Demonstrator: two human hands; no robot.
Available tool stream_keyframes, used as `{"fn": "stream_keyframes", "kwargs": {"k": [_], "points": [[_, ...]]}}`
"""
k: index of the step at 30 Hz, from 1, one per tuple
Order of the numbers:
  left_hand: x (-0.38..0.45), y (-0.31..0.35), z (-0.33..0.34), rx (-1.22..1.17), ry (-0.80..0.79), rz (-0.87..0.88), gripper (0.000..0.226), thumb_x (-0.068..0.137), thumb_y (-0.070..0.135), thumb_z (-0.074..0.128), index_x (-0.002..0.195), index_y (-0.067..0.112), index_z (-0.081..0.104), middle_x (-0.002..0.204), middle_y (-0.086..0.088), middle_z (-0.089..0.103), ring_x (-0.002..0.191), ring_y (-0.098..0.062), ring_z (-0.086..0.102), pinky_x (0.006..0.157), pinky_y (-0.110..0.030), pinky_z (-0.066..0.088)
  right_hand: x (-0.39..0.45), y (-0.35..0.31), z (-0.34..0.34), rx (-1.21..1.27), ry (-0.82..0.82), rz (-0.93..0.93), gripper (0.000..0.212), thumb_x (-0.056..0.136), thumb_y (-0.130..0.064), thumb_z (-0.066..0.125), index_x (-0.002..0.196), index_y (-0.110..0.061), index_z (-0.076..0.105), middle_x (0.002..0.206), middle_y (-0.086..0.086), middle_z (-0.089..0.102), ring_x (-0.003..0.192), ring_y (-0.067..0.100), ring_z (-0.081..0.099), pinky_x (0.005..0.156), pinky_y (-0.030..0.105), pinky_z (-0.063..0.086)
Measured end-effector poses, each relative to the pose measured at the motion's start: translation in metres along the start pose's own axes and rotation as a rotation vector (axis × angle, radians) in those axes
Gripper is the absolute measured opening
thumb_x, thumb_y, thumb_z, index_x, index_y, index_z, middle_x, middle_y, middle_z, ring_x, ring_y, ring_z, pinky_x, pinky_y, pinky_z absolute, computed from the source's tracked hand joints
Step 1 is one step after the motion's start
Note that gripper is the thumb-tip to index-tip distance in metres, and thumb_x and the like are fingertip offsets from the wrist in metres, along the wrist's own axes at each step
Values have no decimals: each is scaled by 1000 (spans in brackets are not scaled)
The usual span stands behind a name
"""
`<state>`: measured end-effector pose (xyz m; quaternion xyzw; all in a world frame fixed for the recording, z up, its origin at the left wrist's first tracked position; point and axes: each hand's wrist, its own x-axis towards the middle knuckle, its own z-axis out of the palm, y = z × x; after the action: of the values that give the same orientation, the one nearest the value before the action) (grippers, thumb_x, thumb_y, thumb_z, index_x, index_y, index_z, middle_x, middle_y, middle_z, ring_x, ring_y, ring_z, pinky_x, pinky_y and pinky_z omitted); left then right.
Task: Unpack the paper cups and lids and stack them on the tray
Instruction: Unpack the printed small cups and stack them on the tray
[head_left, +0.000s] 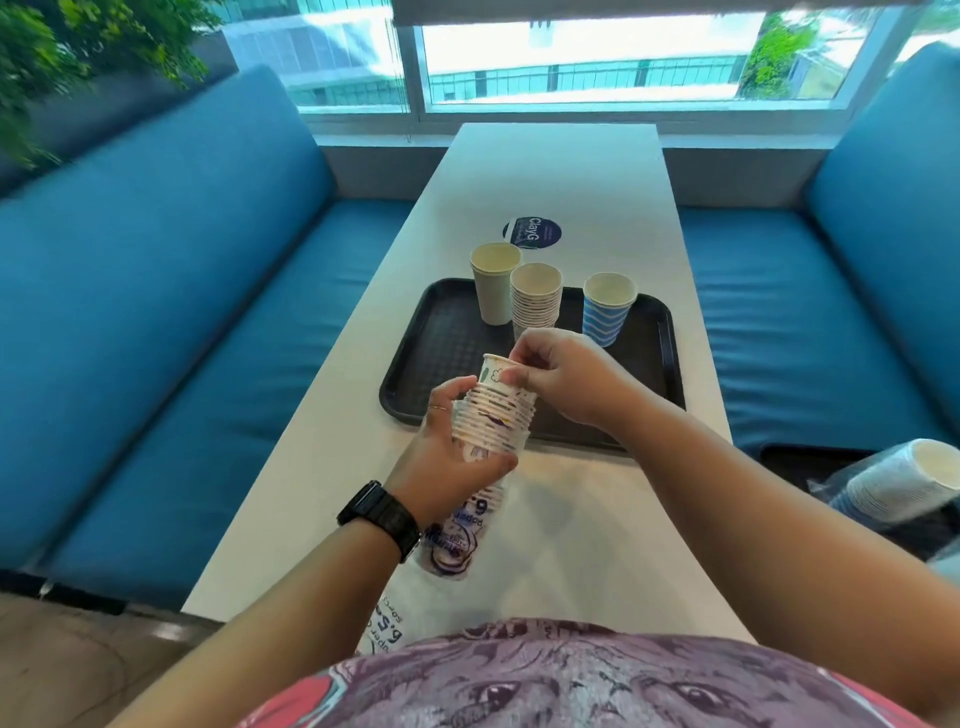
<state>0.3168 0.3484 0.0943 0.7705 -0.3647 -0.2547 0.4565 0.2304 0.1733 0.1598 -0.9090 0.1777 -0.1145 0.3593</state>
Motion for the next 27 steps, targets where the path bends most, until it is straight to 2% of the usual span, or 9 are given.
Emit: {"fn": "stream_keyframes", "kwargs": {"k": [3, 5, 7, 11, 16, 19, 23, 25, 27], "points": [[12, -4, -8, -5, -24, -4, 86, 71, 26, 83, 132, 47, 25, 129, -4, 57, 103, -7, 66, 91, -29, 55, 15, 2, -1, 25, 56, -9, 7, 90, -18, 67, 95, -14, 68, 89, -7, 63, 85, 13, 58, 79, 27, 48], [20, -7, -13, -16, -42, -5, 86, 77, 15, 81, 135, 41, 23, 128, -1, 57, 100, 2, 63, 85, -14, 52, 26, 4, -5, 8, 118, -20, 8, 91, -17, 65, 98, -14, 69, 91, -8, 60, 87, 12, 56, 80, 25, 45], [28, -9, -17, -14, -57, -1, 87, 78, 15, 81, 136, 42, 21, 128, 0, 56, 101, 1, 63, 80, -10, 51, 38, 6, -12, -35, 204, -35, 11, 91, -18, 64, 99, -13, 70, 93, -4, 61, 88, 14, 55, 78, 26, 44], [41, -9, -21, -22, -71, -24, 91, 70, 33, 80, 133, 53, 19, 133, -3, 53, 109, -14, 64, 93, -31, 54, 63, 13, -26, -168, 370, -85, 15, 93, -21, 62, 101, -12, 70, 99, -2, 64, 92, 11, 50, 78, 24, 37], [49, -10, -17, -62, -85, -34, 91, 67, 35, 80, 133, 54, 20, 133, -2, 53, 110, -13, 64, 97, -34, 53, 90, 22, -34, -339, 540, -145, 17, 92, -20, 60, 101, -10, 72, 103, 5, 69, 103, 27, 55, 82, 33, 43], [51, -14, -15, -67, -87, -51, 89, 69, 33, 80, 132, 55, 20, 133, -1, 54, 110, -12, 64, 98, -35, 53, 101, 34, -31, -421, 539, -138, 18, 93, -21, 60, 100, -11, 72, 102, 6, 69, 103, 29, 55, 82, 36, 45], [52, -18, -17, -67, -73, -57, 90, 75, 26, 82, 133, 55, 19, 134, 0, 53, 111, -13, 63, 96, -34, 53, 109, 52, -20, -470, 425, -110, 17, 92, -20, 62, 100, -9, 74, 103, 9, 70, 101, 32, 58, 87, 39, 44], [53, -19, -19, -67, -72, -62, 91, 79, 21, 81, 134, 53, 17, 135, 1, 51, 111, -11, 62, 94, -28, 51, 110, 60, -14, -481, 390, -90, 18, 91, -17, 63, 101, -9, 74, 105, 12, 71, 102, 35, 60, 100, 40, 40], [53, -21, -20, -72, -57, -65, 90, 79, 19, 81, 134, 52, 18, 134, 2, 51, 110, -7, 61, 90, -21, 50, 109, 67, -7, -505, 360, -68, 21, 92, -13, 61, 108, -12, 74, 113, 12, 70, 110, 34, 61, 116, 38, 21]]}}
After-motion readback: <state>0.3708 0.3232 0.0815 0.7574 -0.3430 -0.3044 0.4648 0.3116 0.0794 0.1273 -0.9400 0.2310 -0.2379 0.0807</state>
